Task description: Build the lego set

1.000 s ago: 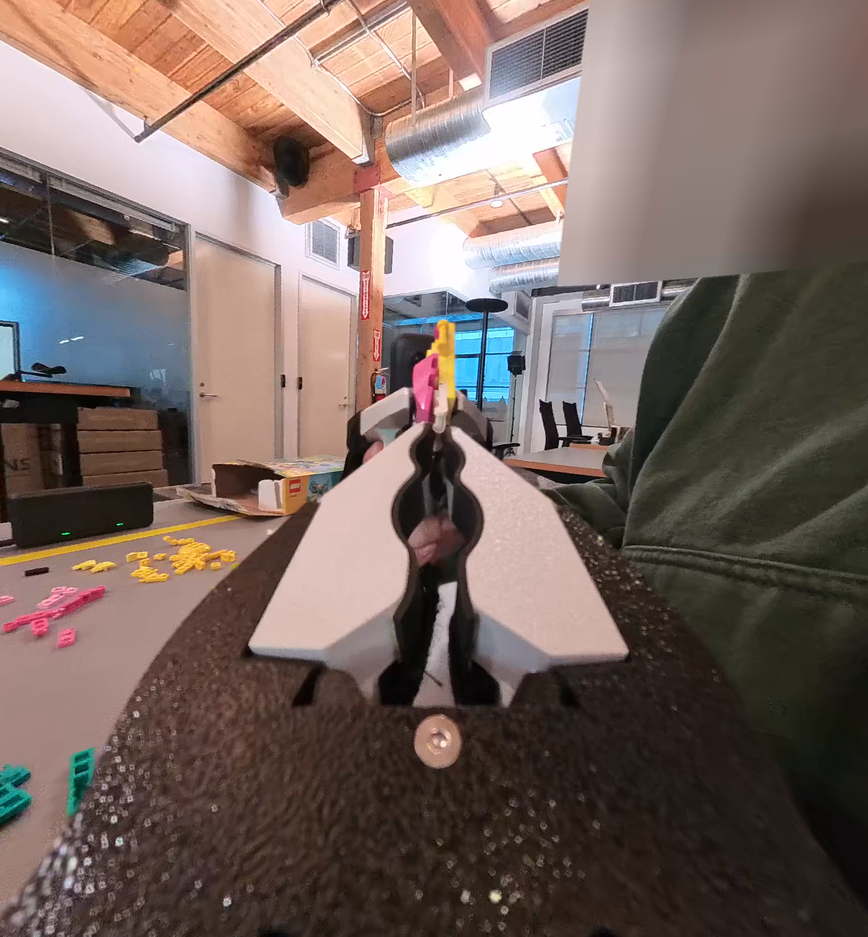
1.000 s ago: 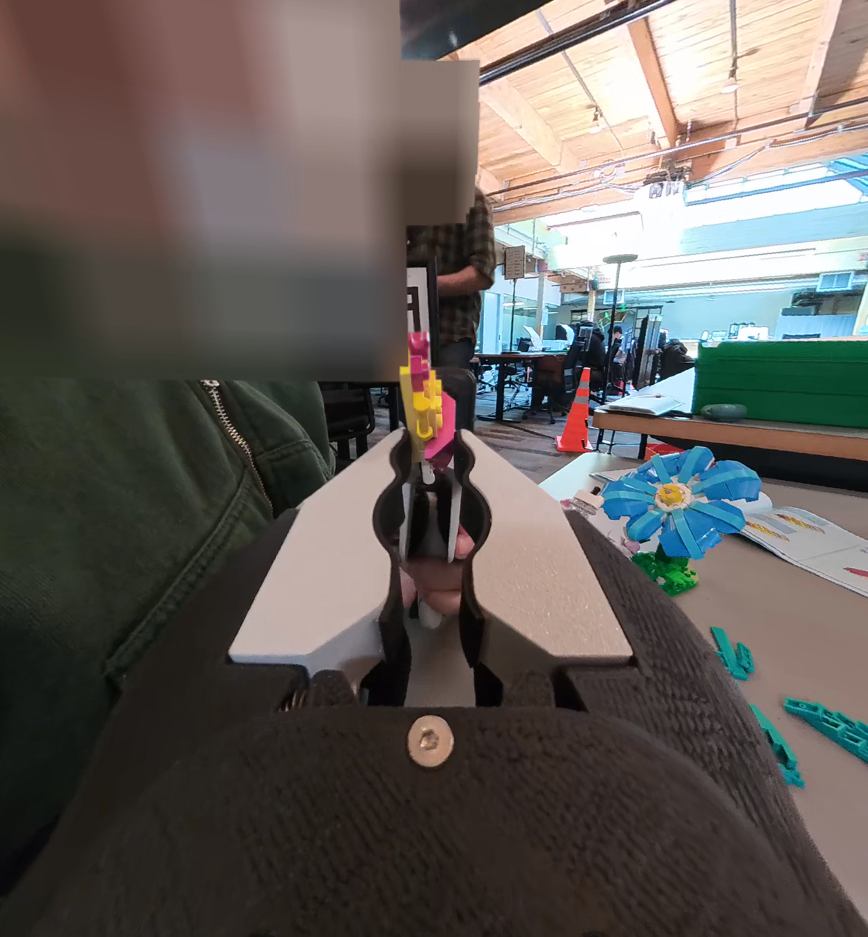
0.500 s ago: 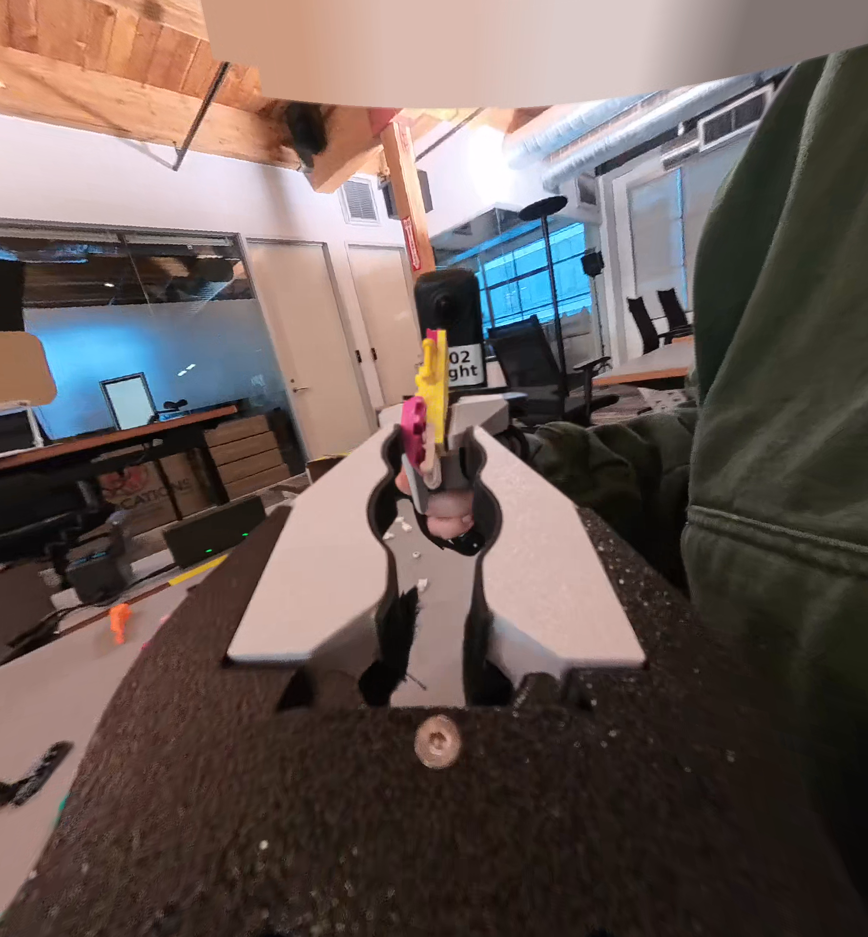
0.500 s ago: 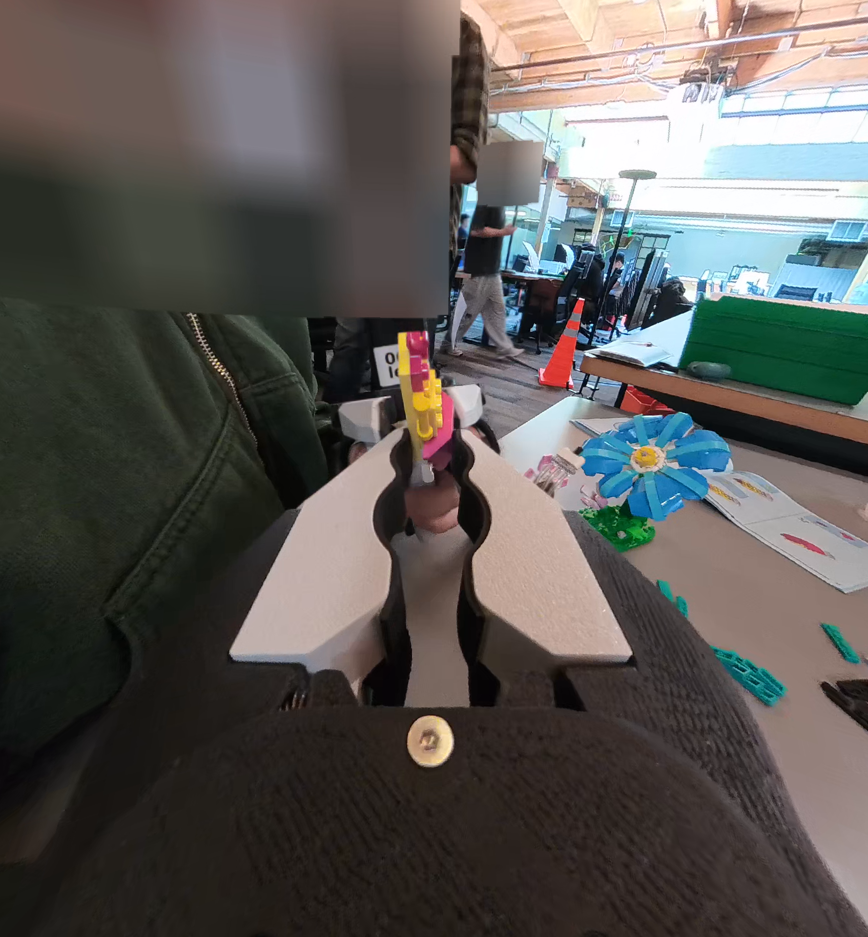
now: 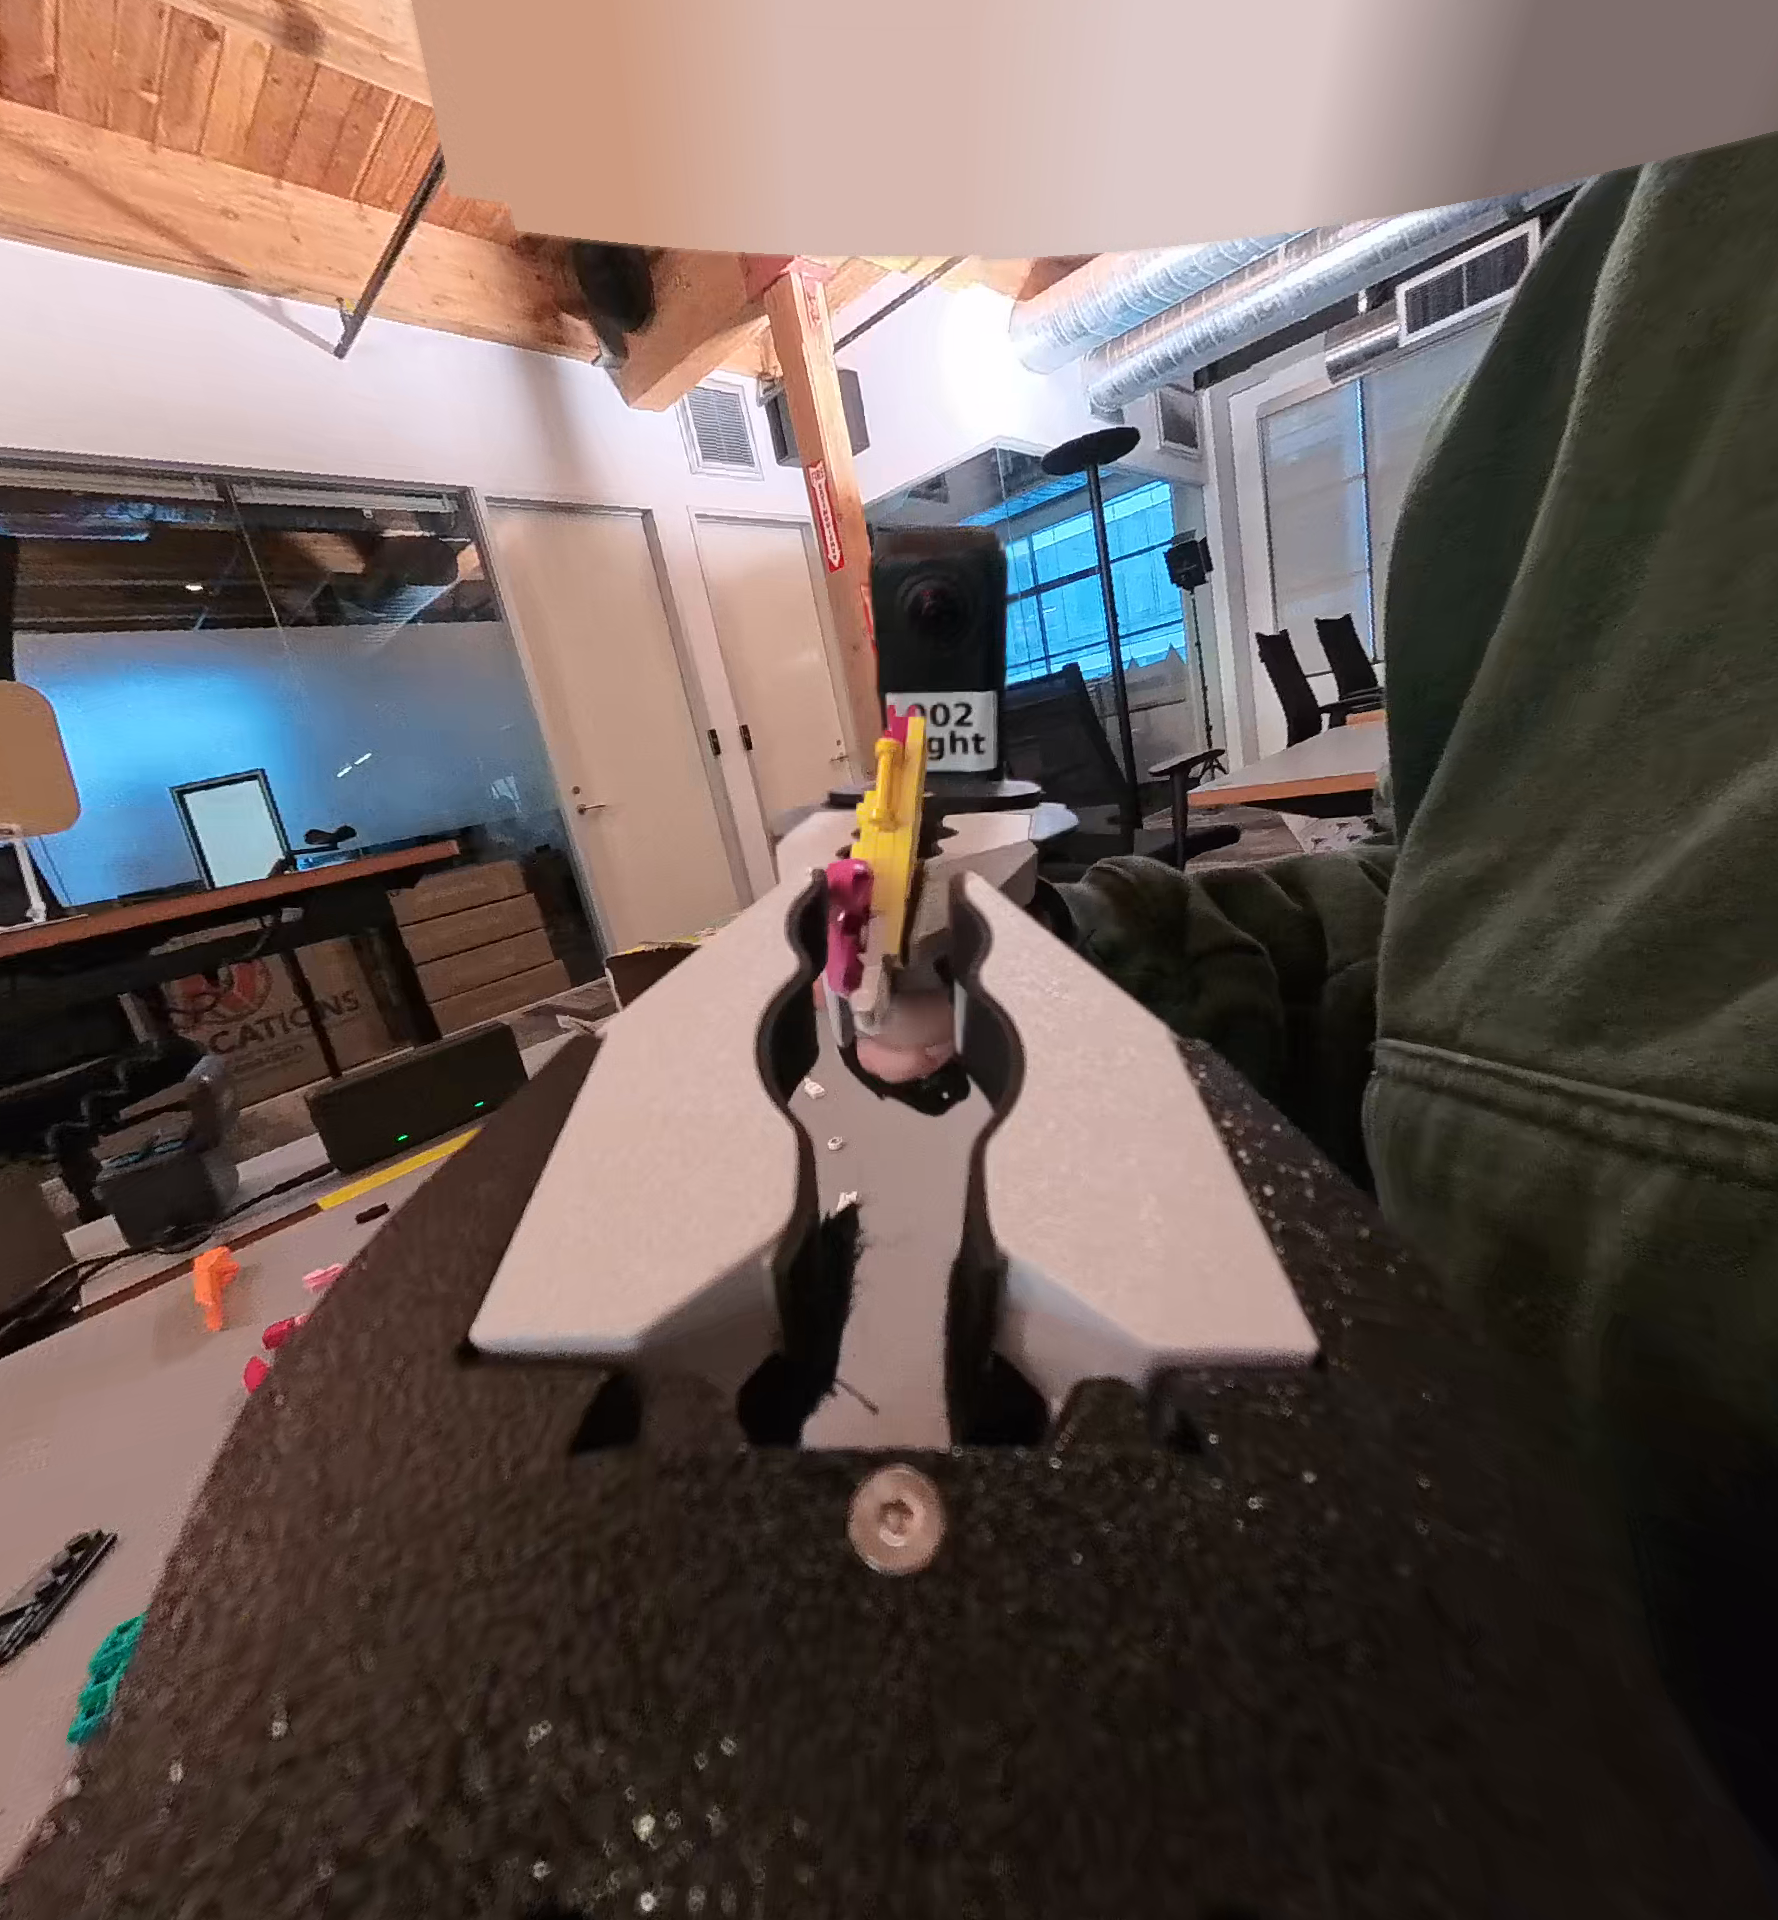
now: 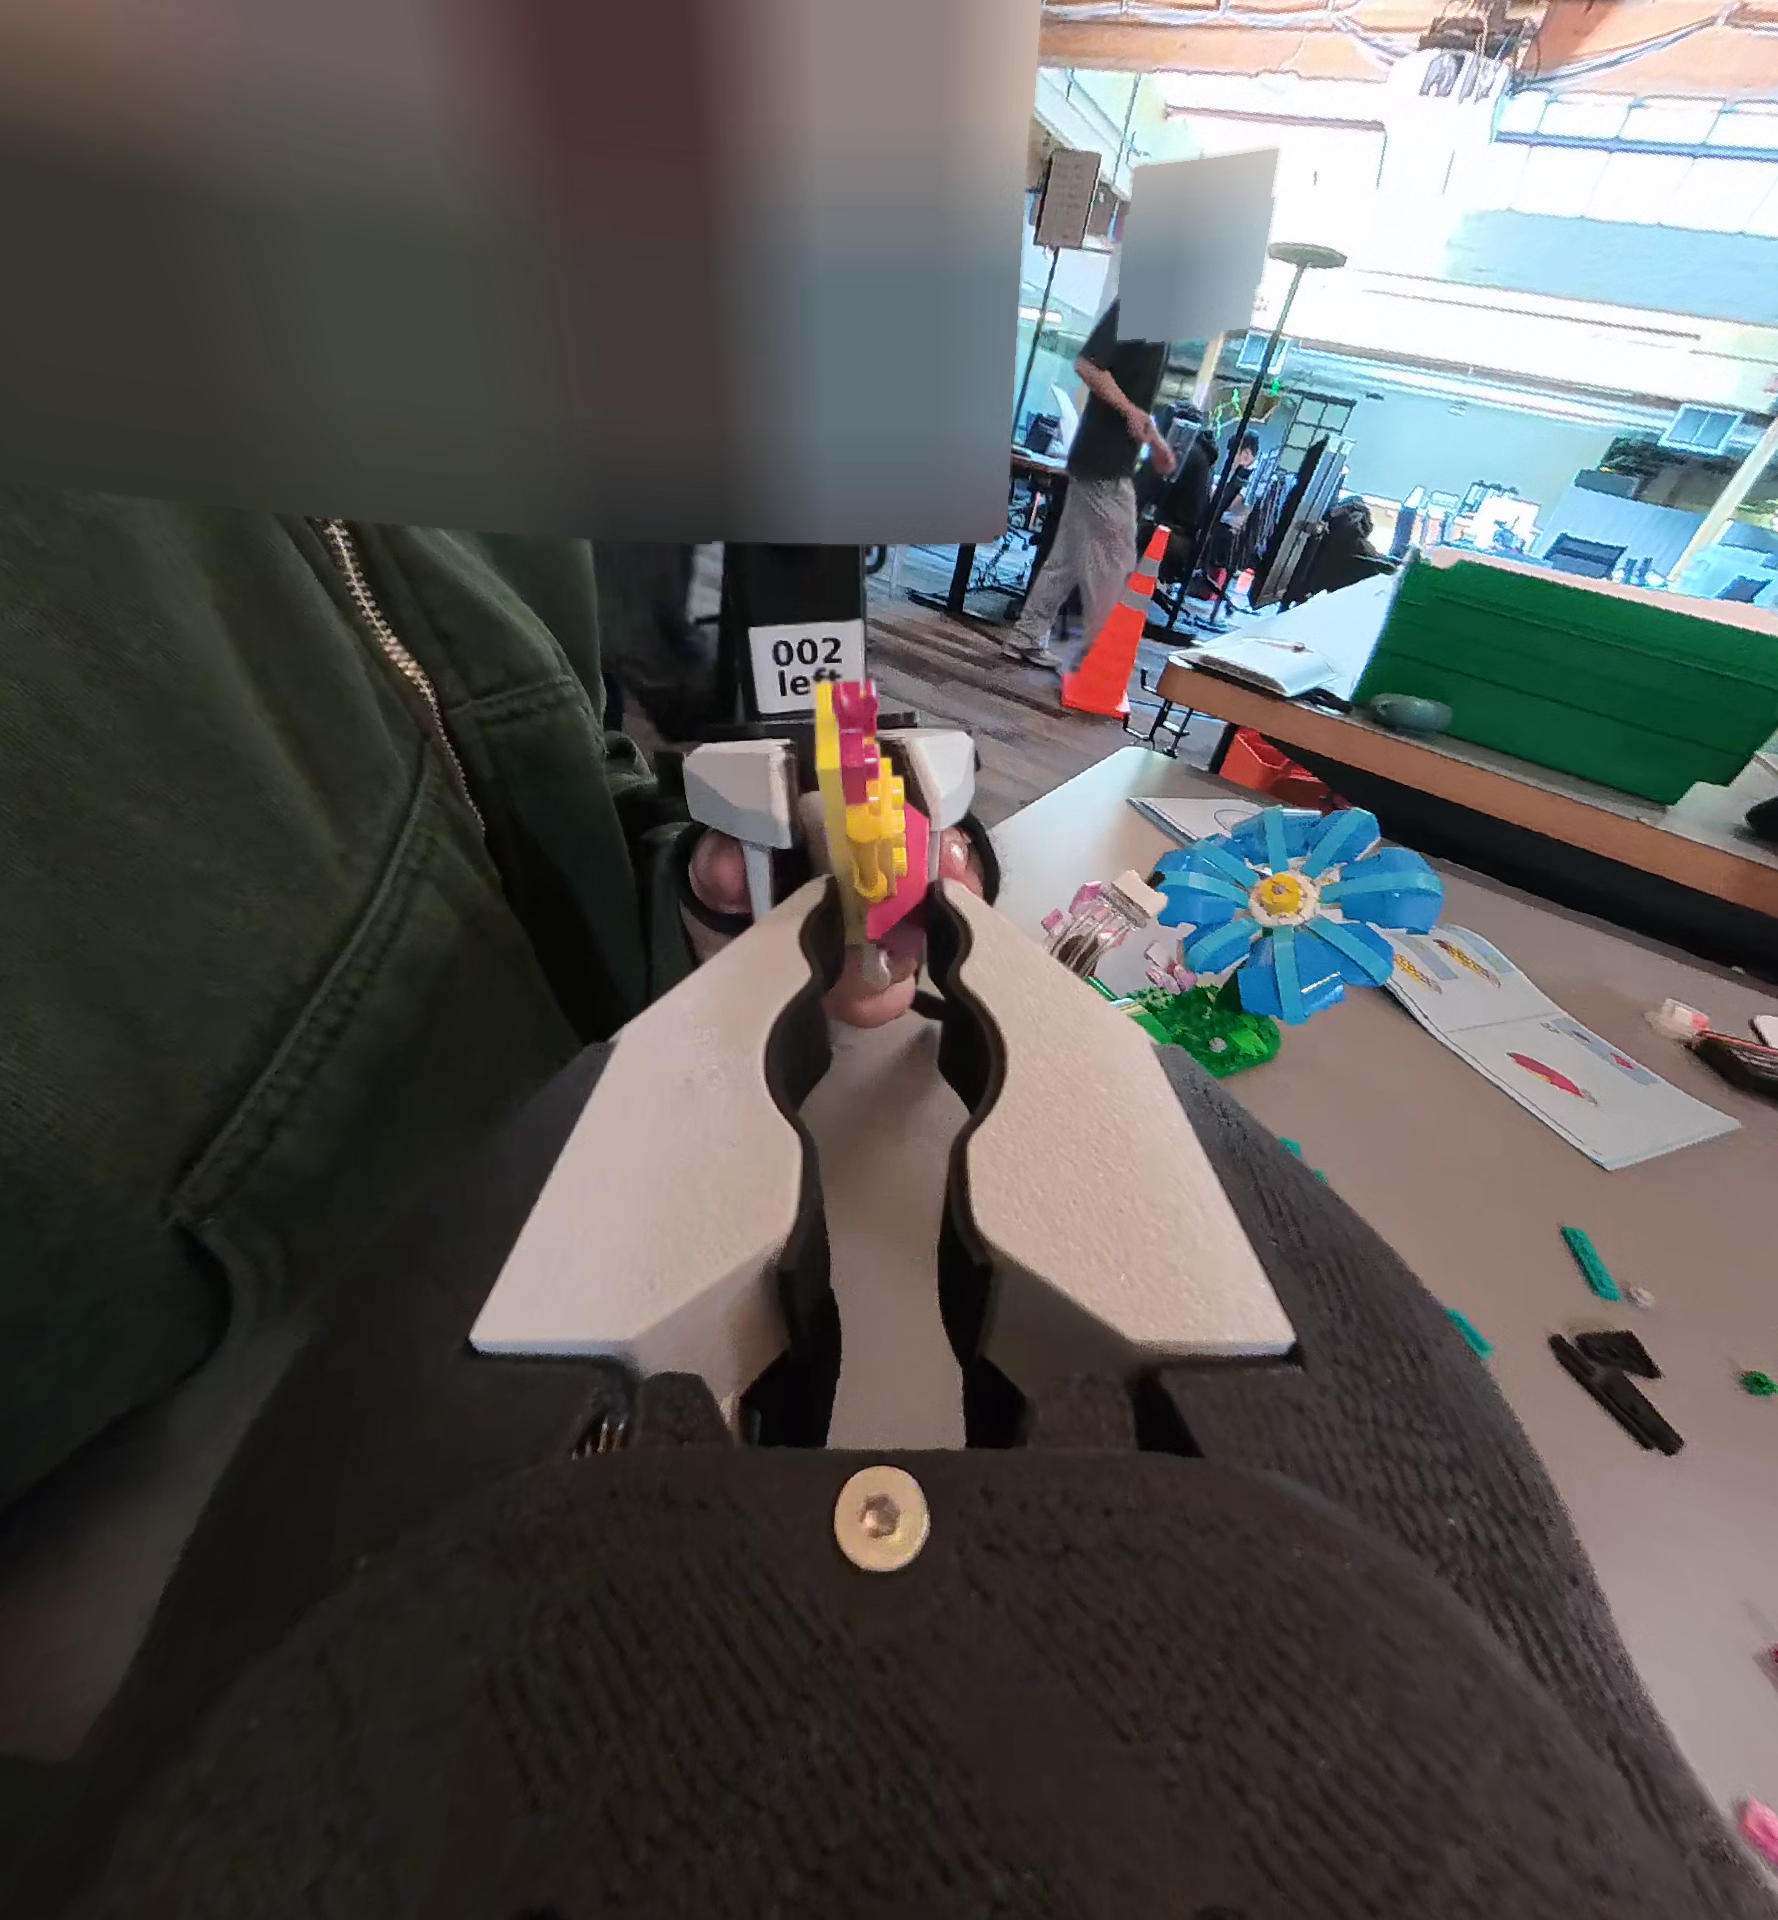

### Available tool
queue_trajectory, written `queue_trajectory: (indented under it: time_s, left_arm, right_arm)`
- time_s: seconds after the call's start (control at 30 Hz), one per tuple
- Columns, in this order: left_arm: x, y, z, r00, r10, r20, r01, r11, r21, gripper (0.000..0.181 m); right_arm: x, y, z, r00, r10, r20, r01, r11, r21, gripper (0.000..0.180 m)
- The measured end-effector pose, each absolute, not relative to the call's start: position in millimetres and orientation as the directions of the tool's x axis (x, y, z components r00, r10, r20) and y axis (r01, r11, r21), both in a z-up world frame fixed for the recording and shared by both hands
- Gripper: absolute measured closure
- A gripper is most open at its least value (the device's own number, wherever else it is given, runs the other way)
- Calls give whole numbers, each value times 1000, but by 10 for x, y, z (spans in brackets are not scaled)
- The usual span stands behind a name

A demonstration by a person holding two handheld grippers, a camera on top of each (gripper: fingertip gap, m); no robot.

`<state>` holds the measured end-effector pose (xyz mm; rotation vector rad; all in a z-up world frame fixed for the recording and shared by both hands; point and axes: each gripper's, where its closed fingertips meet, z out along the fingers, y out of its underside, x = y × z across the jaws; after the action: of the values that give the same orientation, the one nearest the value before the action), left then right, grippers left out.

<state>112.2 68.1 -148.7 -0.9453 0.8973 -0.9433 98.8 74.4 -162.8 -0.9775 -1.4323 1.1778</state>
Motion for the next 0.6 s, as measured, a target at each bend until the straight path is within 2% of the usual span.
queue_trajectory:
  time_s: [0.33,0.6]
  left_arm:
    - [1123,743,-1542,357,-905,-232,172,308,-936,164]
    - [1085,759,-1539,407,-853,-328,94,396,-914,166]
  right_arm:
    - [936,764,-1689,-98,911,401,147,412,-899,166]
    - [904,768,-1677,-73,889,452,187,457,-869,166]
